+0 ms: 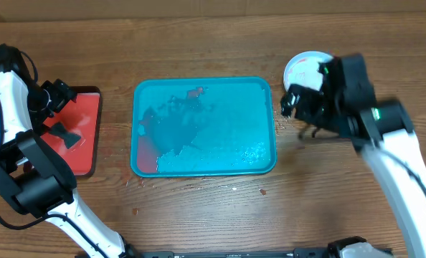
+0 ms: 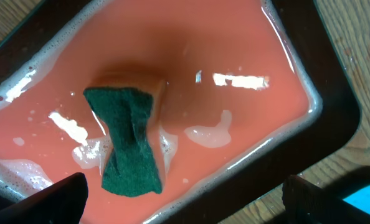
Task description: Clean dirty plates on tray and stack at the side
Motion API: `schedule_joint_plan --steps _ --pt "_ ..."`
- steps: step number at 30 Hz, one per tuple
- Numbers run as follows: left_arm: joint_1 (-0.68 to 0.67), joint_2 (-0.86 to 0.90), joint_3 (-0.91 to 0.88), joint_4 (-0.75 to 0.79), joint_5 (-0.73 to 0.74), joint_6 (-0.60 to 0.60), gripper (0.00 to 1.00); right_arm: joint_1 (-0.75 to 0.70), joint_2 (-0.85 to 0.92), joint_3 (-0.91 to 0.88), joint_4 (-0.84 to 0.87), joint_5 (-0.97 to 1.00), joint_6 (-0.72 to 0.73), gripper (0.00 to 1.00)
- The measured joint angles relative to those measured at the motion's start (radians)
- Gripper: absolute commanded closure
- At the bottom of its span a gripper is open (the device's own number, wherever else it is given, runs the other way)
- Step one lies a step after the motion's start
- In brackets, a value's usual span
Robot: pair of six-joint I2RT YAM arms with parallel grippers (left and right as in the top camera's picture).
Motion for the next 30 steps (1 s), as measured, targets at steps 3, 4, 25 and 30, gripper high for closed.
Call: schedule_joint_plan --steps 3,4,25,30 --pt "0.000 0.000 0.000 0.000 0.003 0.000 0.00 -0.003 -0.142 -0.172 0.165 -0.001 -0.007 0.00" --pt "0.000 0.000 0.000 0.000 0.002 0.000 0.00 -0.006 -0.185 -0.231 0.209 -0.004 -0.010 0.00" --pt "0.000 0.000 0.000 0.000 0.006 0.000 0.00 -0.272 -0.966 -1.168 0.983 -0.245 -0.124 0.00" --pt "0.000 0.000 0.000 0.000 0.006 0.000 0.00 -0.272 -1.078 -1.186 0.988 -0.246 -0.145 0.00"
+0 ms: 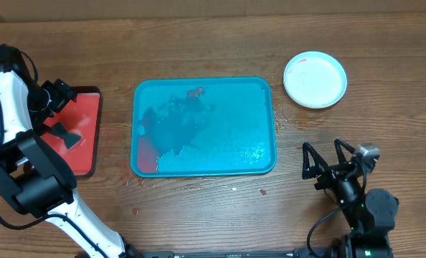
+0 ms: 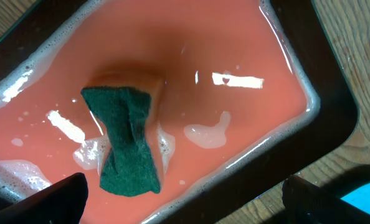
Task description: Clean dirty plates on tray and stack at the side
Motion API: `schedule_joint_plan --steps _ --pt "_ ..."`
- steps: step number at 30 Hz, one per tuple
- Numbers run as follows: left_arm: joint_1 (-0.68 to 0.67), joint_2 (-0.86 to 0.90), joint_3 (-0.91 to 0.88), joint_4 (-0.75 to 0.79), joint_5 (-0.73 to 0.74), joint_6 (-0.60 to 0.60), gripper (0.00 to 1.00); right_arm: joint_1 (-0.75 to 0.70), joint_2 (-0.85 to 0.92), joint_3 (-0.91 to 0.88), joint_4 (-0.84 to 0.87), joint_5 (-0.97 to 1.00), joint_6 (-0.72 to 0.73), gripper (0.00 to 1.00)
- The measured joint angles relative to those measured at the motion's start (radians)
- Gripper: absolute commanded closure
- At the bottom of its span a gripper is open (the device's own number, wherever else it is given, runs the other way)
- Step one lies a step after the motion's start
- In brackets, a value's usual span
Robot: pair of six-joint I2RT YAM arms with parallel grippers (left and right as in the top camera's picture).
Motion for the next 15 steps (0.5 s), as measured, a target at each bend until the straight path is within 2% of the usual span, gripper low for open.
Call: schedule_joint_plan --steps 8,15 --pt "0.000 0.000 0.000 0.000 0.000 0.000 0.00 0.000 -0.139 -0.033 0.002 0.041 -0.013 0.00" --pt "0.000 0.000 0.000 0.000 0.000 0.000 0.00 -0.001 -0.154 -0.033 0.009 0.054 -0.013 0.00"
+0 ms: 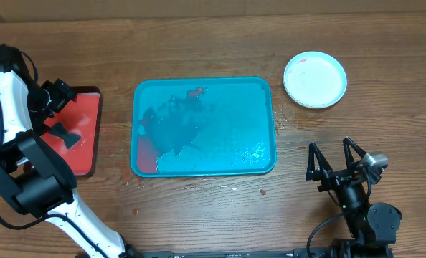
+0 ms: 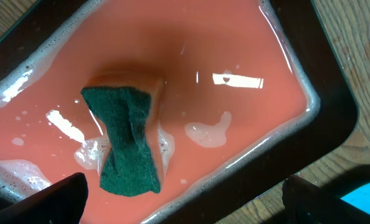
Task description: Clean dirty plates on tray and stack at the side
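Note:
A blue tray [image 1: 273,129] with foam and a reddish smear lies in the middle of the table. One white plate [image 1: 315,79] rests on the wood at the back right, away from the tray. My left gripper [image 1: 55,100] hangs open over a dark basin [image 2: 334,106] of pink soapy water. In that water lies a green-topped sponge [image 2: 129,146], beyond the open left gripper [image 2: 185,202] and not touched by it. My right gripper [image 1: 331,159] stands open and empty near the front right, well short of the plate.
The basin [image 1: 84,165] sits at the table's left edge, with a strip of wood between it and the tray. A few red specks lie on the wood in front of the tray. The right arm's base is at the front right corner.
My right gripper has shifted a little to the right and toward the front edge, still open. The left gripper, sponge, tray and plate are unchanged.
At first my right gripper was at the white plate at the back right, while the left hung open over the sponge in the basin. Then the right arm was back at the front right with the plate left on the wood. It has now drawn slightly further away.

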Motion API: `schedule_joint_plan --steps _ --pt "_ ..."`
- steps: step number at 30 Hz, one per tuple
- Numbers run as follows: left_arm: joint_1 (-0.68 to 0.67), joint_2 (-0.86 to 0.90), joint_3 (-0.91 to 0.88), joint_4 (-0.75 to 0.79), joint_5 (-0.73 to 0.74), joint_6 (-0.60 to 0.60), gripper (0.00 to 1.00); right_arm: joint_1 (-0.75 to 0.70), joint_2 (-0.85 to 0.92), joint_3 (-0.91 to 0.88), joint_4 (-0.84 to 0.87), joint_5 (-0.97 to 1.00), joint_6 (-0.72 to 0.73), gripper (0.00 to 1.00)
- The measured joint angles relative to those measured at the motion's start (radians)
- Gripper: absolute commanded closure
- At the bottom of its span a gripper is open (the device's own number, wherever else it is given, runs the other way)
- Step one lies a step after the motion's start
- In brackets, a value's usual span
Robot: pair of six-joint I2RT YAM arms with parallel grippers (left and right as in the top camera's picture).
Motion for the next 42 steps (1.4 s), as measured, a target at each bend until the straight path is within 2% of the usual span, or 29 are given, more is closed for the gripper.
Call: schedule_joint_plan --steps 15,21,31,42 --pt "0.000 0.000 0.000 0.000 0.000 0.000 0.00 0.004 -0.082 -0.051 0.024 0.097 0.000 0.00" --pt "0.000 0.000 0.000 0.000 0.000 0.000 0.00 0.026 -0.083 -0.051 -0.076 0.161 -0.002 0.00" --pt "0.000 0.000 0.000 0.000 0.000 0.000 0.00 0.027 -0.083 -0.051 -0.080 0.144 -0.120 0.00" --pt "0.000 0.000 0.000 0.000 0.000 0.000 0.00 0.027 -0.083 -0.051 -0.078 0.144 -0.151 0.00"
